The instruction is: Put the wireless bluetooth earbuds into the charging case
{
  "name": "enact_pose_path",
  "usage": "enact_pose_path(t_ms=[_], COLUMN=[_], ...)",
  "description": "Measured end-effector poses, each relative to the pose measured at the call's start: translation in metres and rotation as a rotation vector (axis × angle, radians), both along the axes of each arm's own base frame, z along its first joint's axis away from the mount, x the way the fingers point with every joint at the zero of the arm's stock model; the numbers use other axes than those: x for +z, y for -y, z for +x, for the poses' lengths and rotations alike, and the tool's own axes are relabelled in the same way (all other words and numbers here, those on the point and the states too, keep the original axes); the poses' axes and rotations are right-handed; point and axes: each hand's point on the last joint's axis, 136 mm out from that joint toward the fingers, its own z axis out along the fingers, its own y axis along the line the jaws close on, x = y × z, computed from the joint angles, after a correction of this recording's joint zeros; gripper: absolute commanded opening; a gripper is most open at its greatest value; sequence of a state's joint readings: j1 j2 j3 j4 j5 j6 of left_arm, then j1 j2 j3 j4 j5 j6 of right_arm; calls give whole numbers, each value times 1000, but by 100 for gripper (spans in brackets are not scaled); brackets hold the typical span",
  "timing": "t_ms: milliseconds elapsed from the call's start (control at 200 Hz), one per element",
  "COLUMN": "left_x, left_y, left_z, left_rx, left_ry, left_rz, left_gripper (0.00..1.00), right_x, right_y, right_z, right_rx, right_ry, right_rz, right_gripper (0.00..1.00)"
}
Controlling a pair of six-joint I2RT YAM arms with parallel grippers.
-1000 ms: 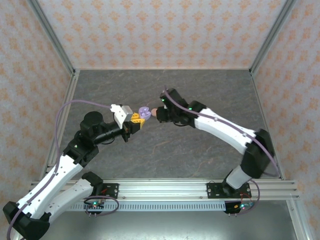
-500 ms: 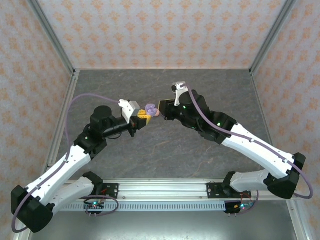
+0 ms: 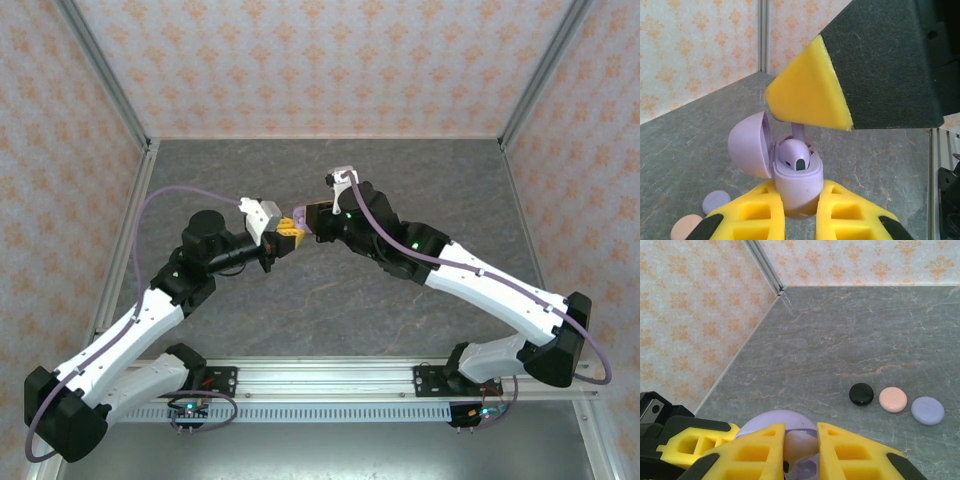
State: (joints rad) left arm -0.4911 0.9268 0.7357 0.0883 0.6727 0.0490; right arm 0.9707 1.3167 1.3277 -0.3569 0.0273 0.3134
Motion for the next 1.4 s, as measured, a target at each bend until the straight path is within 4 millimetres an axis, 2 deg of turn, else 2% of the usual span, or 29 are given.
enact_pose_path(t_ms=[561, 776, 951, 1086, 1236, 1321, 1401], left_x=[0, 0, 1, 3, 5, 8, 11], left_y=[0, 0, 0, 0, 3, 6, 10], left_z=[0, 0, 0, 0, -4, -9, -15], left_rx=[1, 1, 1, 1, -27, -61, -99], left_ry=[-6, -4, -5, -8, -10, -11, -13], left_rz=[-4, -4, -6, -18, -30, -44, -57], left_gripper=[4, 4, 4, 4, 4, 4, 4], right_x=[-7, -7, -3, 13, 38, 49, 46], right_y=[-3, -3, -1, 6, 37, 57, 68], right_z=[-4, -4, -5, -6, 4, 7, 4], right_rx=[17, 12, 21, 47, 30, 43, 84], right_ry=[-30, -37, -17, 12, 43, 56, 38], right_rz=[8, 15, 4, 9, 64, 101, 143], right_gripper=[21, 30, 43, 55, 78, 85, 88])
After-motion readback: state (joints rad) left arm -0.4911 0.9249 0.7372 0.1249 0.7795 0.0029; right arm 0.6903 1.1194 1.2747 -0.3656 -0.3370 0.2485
